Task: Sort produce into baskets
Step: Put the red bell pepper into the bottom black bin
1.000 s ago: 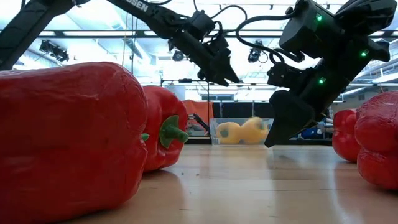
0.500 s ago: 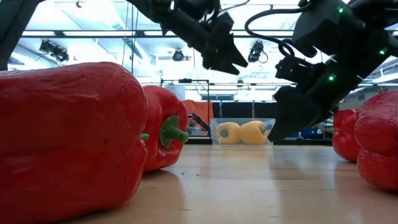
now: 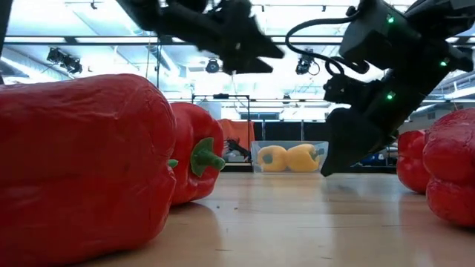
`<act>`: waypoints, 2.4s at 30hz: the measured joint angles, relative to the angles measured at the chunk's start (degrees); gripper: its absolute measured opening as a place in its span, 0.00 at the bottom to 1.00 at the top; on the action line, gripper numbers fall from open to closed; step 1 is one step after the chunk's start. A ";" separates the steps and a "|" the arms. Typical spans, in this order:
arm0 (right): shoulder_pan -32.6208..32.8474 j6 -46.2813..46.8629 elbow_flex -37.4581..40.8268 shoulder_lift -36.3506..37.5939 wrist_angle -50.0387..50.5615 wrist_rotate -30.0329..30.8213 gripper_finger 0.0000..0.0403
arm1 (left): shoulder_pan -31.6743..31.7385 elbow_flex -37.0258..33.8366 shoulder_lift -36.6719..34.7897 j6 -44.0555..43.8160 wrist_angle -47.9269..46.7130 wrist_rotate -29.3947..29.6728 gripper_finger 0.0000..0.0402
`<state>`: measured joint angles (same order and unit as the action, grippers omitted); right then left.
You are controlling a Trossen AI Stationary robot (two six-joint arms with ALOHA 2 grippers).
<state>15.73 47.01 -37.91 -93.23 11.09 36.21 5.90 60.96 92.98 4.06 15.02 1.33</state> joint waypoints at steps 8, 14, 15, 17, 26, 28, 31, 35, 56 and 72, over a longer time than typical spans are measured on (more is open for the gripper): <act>-2.90 -8.62 0.00 -0.02 -13.89 -6.28 0.86 | -4.89 -11.72 -9.32 -4.21 0.46 7.97 0.98; -5.61 -13.00 -0.06 -0.33 -26.86 -12.54 0.86 | -10.19 -19.10 -15.73 -6.14 0.58 15.61 0.98; -6.06 -14.02 -0.07 -0.42 -27.54 -14.07 0.86 | -10.89 -20.23 -16.36 -6.61 1.03 16.81 0.98; -6.89 -15.22 -0.07 -0.42 -28.48 -15.29 0.87 | -12.12 -22.95 -17.45 -7.31 3.43 17.78 0.98; -7.72 -21.04 -4.12 -0.46 -29.43 -19.67 0.87 | -15.15 -37.75 -24.89 -15.02 14.13 23.71 0.98; -7.19 -22.26 -5.78 -0.46 -29.30 -20.14 0.87 | -16.00 -39.92 -25.81 -16.76 17.65 24.83 0.98; -5.71 -23.08 -7.90 -0.74 -29.00 -20.26 0.87 | -17.45 -42.44 -25.96 -17.88 20.97 25.48 0.98; -2.29 -22.73 -12.11 -4.29 -29.06 -20.33 0.87 | -20.80 -43.18 -25.92 -16.92 21.60 25.58 0.98; 4.02 -31.79 -46.01 -22.93 1.41 -27.58 0.87 | -38.29 -43.20 -25.85 -19.15 13.53 33.26 0.98; 5.24 -18.03 -45.97 -26.82 -0.77 -28.50 0.95 | -38.24 -43.20 -25.70 -20.86 13.79 30.19 0.98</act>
<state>20.96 28.99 -83.88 -120.05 10.31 7.71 -32.34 17.76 67.29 -16.80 28.81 31.52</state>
